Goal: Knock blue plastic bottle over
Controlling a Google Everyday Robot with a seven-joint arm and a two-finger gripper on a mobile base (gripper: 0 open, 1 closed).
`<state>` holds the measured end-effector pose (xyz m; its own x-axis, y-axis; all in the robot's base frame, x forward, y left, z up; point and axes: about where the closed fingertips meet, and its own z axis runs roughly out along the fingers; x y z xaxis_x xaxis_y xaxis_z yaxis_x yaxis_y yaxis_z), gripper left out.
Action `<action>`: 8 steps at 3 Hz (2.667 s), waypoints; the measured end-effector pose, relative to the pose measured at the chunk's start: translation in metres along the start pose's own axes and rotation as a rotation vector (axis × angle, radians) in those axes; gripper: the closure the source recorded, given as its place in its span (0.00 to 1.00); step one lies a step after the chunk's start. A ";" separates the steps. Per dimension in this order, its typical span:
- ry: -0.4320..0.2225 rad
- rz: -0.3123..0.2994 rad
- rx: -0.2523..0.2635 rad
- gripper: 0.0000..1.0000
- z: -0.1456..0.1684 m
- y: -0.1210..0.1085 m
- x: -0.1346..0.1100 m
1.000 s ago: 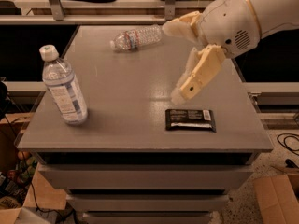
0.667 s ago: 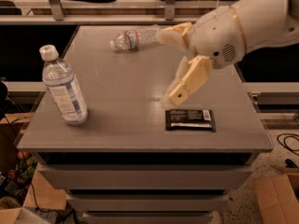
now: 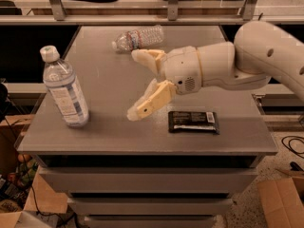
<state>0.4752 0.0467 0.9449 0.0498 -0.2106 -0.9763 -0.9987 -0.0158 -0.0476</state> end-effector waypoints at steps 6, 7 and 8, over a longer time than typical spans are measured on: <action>-0.360 0.032 -0.193 0.41 0.176 0.012 -0.024; -0.372 0.042 -0.203 0.65 0.183 0.012 -0.021; -0.373 0.048 -0.204 0.88 0.185 0.012 -0.019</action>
Offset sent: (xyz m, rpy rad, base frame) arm 0.0006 0.1210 -0.0114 0.2850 0.0464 0.1044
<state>0.4615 0.2316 0.9238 -0.0393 0.1511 -0.9877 -0.9764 -0.2158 0.0058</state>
